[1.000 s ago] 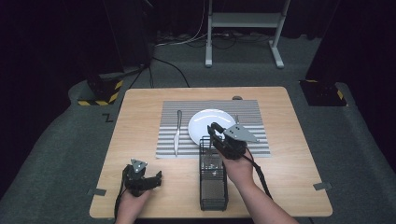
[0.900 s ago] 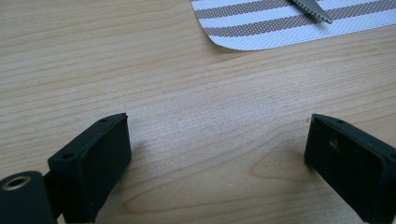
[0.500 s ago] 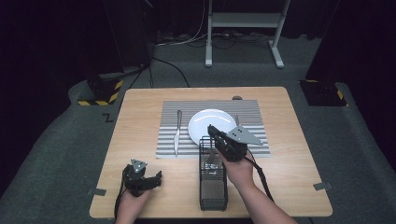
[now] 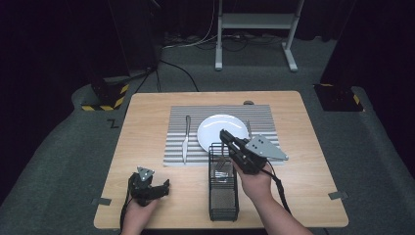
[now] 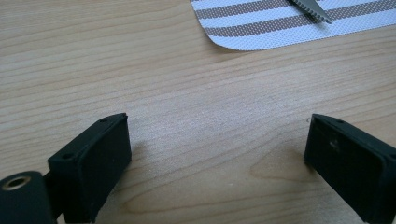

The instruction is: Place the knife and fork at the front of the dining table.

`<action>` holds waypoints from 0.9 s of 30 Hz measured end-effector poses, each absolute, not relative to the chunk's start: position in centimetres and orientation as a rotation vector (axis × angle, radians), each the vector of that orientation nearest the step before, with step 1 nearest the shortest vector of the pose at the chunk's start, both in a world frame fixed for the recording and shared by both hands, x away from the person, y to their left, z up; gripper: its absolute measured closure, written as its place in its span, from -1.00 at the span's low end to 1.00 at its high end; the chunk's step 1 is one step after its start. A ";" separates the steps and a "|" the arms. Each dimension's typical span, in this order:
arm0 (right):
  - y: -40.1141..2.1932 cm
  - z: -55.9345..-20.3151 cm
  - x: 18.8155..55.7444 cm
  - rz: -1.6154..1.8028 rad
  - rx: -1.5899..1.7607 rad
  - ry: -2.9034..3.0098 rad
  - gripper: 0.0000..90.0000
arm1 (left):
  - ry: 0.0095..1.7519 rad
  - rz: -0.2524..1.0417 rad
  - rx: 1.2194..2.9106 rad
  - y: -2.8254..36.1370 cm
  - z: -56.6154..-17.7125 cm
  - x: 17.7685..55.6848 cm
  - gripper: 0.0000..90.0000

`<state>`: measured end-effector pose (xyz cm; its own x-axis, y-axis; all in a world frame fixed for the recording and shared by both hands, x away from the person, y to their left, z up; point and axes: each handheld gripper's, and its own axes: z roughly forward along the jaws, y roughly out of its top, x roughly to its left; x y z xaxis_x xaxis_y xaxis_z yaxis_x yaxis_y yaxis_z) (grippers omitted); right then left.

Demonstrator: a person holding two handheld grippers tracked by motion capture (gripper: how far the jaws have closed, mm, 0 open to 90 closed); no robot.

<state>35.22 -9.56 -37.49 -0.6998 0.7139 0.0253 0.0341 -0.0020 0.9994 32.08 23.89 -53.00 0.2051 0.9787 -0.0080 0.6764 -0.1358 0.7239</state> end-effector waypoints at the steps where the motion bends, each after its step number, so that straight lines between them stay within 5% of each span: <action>1: -9.7 -37.1 34.9 1.764 0.764 1.761 0.93 | 1.536 0.649 1.884 23.9 -53.0 32.1 -0.84; 27: -17.3 -31.3 32.6 1.826 0.789 1.474 0.93 | 1.535 0.649 1.884 23.9 -53.0 32.1 -0.84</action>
<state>32.59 -17.27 -31.32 -0.6047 0.7948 0.0519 -0.1167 -0.1529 0.9813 32.08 23.88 -53.00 0.2052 0.9787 -0.0081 0.6766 -0.1359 0.7237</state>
